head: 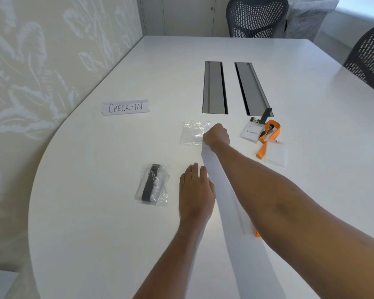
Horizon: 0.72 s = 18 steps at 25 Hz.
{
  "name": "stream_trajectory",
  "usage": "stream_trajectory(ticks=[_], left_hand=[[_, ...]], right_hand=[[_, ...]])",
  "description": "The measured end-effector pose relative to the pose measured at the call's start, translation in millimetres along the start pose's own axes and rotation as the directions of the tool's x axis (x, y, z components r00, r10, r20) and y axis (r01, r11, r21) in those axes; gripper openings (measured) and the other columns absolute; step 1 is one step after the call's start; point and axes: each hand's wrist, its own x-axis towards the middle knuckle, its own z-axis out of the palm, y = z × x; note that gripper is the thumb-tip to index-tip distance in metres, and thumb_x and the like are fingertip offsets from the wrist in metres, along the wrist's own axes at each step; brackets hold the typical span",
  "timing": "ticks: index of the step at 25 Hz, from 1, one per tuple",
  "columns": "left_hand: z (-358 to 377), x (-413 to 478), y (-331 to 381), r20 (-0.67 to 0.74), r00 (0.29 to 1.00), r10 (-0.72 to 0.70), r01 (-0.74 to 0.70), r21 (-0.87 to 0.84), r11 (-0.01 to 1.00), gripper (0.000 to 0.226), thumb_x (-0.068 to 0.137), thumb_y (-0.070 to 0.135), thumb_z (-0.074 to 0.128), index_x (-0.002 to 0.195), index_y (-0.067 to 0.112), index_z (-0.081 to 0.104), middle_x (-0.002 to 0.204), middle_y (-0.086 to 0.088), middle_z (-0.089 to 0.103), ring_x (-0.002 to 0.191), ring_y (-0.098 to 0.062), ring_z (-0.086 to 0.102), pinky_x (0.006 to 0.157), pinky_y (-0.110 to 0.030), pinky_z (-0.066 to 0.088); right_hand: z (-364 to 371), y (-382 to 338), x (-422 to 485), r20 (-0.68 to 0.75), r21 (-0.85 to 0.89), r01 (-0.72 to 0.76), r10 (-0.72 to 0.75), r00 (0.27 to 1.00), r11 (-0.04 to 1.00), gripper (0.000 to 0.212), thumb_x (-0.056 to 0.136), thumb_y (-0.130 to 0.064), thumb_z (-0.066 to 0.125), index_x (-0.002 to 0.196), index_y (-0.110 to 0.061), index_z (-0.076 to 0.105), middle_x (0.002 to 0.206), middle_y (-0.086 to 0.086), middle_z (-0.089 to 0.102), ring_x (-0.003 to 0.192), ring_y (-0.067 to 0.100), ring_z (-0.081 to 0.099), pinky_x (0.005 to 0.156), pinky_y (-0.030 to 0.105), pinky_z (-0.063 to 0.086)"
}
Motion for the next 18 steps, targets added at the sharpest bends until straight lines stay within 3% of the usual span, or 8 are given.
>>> stream_trajectory(ticks=[4,8,10,13,16,18], left_hand=[[0,0,0,-0.013,1.0,0.005,-0.005,0.002,1.0,0.032,0.102,0.021,0.046,0.13,0.011,0.058,0.144,-0.014,0.058,0.139,-0.03,0.049,0.115,-0.044,0.041],[0,-1,0,-0.004,1.0,0.005,-0.005,0.005,1.0,0.034,0.103,0.022,0.044,0.133,0.011,0.057,0.147,-0.013,0.057,0.141,-0.03,0.048,0.116,-0.043,0.04],[0,0,0,-0.001,1.0,0.001,-0.001,0.002,1.0,0.035,0.103,0.023,0.044,0.134,0.011,0.057,0.148,-0.014,0.056,0.141,-0.03,0.048,0.116,-0.043,0.04],[-2,-1,0,-0.008,1.0,0.005,-0.005,-0.001,1.0,0.035,0.103,0.023,0.045,0.133,0.011,0.058,0.146,-0.014,0.058,0.14,-0.031,0.049,0.115,-0.044,0.041],[-3,0,-1,-0.006,1.0,0.005,-0.005,-0.004,1.0,0.035,0.103,0.024,0.046,0.132,0.011,0.059,0.145,-0.013,0.059,0.138,-0.03,0.05,0.115,-0.043,0.042],[-5,0,-2,0.006,1.0,0.008,-0.008,-0.011,1.0,0.034,0.102,0.025,0.046,0.131,0.011,0.059,0.144,-0.013,0.059,0.137,-0.03,0.051,0.114,-0.043,0.042]], right_hand=[[2,7,8,0.022,0.155,-0.071,0.069,0.997,0.985,0.018,0.079,-0.001,0.057,0.074,-0.014,0.046,0.089,0.006,0.063,0.083,0.032,0.062,0.083,0.035,0.055],[-6,13,7,0.113,0.394,-0.101,0.061,0.992,0.914,0.03,0.085,-0.005,0.061,0.069,-0.015,0.038,0.069,0.002,0.043,0.068,0.026,0.039,0.061,0.029,0.035],[-14,19,3,0.122,0.503,-0.091,0.034,0.992,0.86,0.028,0.086,-0.004,0.064,0.07,-0.015,0.043,0.071,0.004,0.048,0.068,0.025,0.042,0.058,0.026,0.035],[-27,33,-11,0.065,0.598,-0.035,-0.005,0.998,0.801,0.017,0.083,-0.003,0.072,0.08,-0.016,0.062,0.09,0.005,0.068,0.08,0.025,0.059,0.066,0.032,0.049],[-45,44,-28,0.032,0.602,0.066,-0.107,0.994,0.796,0.023,0.088,-0.006,0.072,0.11,-0.012,0.07,0.103,0.009,0.076,0.083,0.02,0.066,0.059,0.029,0.052],[-61,48,-41,-0.027,0.551,0.172,-0.189,0.982,0.817,0.023,0.092,-0.005,0.068,0.114,-0.007,0.073,0.102,0.006,0.078,0.089,0.019,0.071,0.065,0.024,0.055]])
